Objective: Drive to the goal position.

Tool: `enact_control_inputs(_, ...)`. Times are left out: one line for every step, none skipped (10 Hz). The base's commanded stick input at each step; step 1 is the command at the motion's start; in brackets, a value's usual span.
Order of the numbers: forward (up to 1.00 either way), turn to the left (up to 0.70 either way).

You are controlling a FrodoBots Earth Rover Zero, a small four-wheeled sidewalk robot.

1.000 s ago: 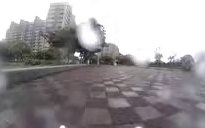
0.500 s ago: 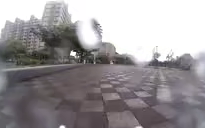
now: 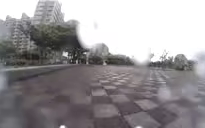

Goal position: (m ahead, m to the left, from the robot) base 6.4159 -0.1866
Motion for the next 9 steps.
enact_control_inputs(1.0,0.0)
enact_control_inputs(1.0,0.0)
enact_control_inputs(1.0,0.0)
enact_control_inputs(1.0,0.0)
enact_control_inputs(1.0,0.0)
enact_control_inputs(1.0,0.0)
enact_control_inputs(1.0,0.0)
enact_control_inputs(1.0,0.0)
enact_control_inputs(1.0,0.0)
